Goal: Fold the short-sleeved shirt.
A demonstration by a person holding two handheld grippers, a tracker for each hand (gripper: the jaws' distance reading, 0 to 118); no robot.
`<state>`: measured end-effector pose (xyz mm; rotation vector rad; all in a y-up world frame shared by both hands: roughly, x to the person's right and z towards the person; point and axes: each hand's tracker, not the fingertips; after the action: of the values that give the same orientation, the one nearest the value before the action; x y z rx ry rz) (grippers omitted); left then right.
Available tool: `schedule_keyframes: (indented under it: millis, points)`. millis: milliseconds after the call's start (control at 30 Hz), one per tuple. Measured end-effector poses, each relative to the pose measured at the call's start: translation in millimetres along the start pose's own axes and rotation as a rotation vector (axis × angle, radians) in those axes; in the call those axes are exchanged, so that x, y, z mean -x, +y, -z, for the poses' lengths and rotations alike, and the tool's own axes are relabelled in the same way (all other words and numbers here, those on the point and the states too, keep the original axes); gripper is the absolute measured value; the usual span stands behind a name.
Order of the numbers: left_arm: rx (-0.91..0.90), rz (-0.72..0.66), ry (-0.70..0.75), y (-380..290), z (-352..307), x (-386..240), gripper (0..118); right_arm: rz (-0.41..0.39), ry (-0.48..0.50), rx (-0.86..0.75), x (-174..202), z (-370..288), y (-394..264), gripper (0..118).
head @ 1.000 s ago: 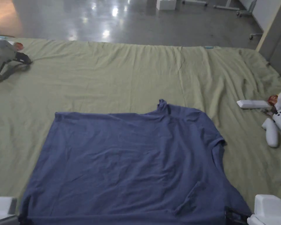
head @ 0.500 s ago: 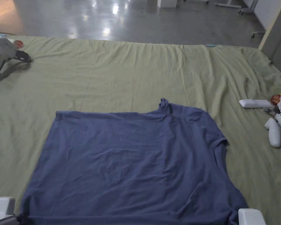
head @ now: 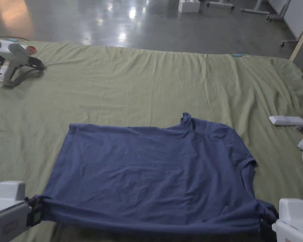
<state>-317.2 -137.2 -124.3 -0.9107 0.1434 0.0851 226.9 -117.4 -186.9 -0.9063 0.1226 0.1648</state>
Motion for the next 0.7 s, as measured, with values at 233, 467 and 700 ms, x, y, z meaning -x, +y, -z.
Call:
schedule_keyframes:
  millis: [233,467,700]
  points:
    - [-0.004,-0.052,0.033,52.7,50.5,3.6,4,0.044,0.041,-0.041,-7.6,47.2,62.8,7]
    - [0.016,-0.119,0.001,78.6,96.0,10.7,4,0.048,0.04,-0.023,-6.8,103.7,91.3,8]
    - [0.032,-0.154,-0.018,91.4,117.2,13.9,10,0.037,-0.004,0.027,-0.9,135.9,95.0,30]
